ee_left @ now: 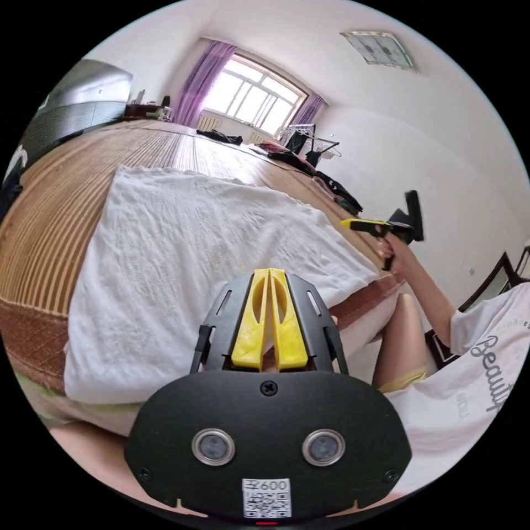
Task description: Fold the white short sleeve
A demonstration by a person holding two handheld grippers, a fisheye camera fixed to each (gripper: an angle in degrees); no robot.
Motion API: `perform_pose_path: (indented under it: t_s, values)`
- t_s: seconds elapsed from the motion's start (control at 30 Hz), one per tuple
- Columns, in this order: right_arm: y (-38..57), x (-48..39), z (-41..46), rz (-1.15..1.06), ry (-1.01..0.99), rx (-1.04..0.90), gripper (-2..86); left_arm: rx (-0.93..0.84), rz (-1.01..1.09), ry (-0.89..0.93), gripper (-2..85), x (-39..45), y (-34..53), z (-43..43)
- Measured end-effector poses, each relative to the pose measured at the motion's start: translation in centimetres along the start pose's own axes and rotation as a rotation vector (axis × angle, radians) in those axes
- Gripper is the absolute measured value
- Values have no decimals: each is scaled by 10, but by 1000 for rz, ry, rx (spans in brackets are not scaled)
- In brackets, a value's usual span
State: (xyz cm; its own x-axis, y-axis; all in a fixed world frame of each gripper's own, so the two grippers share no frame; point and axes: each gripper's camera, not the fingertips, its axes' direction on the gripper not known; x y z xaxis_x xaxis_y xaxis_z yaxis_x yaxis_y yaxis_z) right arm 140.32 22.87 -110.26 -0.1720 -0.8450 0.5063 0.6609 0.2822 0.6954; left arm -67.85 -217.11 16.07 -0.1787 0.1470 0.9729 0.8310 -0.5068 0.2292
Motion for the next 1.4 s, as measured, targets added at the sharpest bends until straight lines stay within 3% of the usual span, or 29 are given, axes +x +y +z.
perform_pose_path:
  t_s: [0.07, 0.2, 0.33, 0.53, 0.7, 0.73, 0.83, 0.87, 0.97, 1.07, 1.2, 1.27, 1.33, 1.4]
  values:
    - [50, -33, -26, 3, -53, 43, -8, -4, 27, -72, 1, 16, 12, 11]
    - [96, -81, -43, 3, -62, 141, -8, 99, 235, -44, 1, 67, 29, 39]
    - [131, -121, -42, 76, -106, 316, -8, 167, 419, -191, 1, 123, 59, 98]
    - [180, -141, -33, 59, 119, 341, -8, 142, 304, -351, 1, 75, 112, 153]
    - [222, -116, -63, 50, 297, 360, -8, 194, 238, -409, 2, 8, 143, 127]
    - [233, -103, -72, 58, 254, 378, -8, 202, 185, -472, 2, -12, 151, 116]
    - [245, -85, -85, 113, 197, 372, -8, 247, 121, -442, 3, -58, 173, 86]
    - [246, -88, -87, 92, 224, 360, -8, 254, 111, -347, 3, -74, 177, 80]
    - [247, -101, -89, 65, 320, 346, -8, 304, 13, -308, 3, -96, 185, 71]
    - [252, -101, -106, 91, 358, 356, -8, 369, -167, -411, 3, -117, 194, 49]
    - [247, -87, -126, 61, 411, 379, -8, 407, -96, -410, 3, -133, 189, 29]
    - [227, -73, -121, 30, 428, 262, -8, 319, -37, -386, 2, -142, 171, 38]
    - [219, -84, -113, -151, 467, 241, -8, 242, 18, -370, 2, -143, 157, 53]
    - [209, -91, -107, -174, 603, 266, -8, 209, 37, -366, 2, -140, 147, 66]
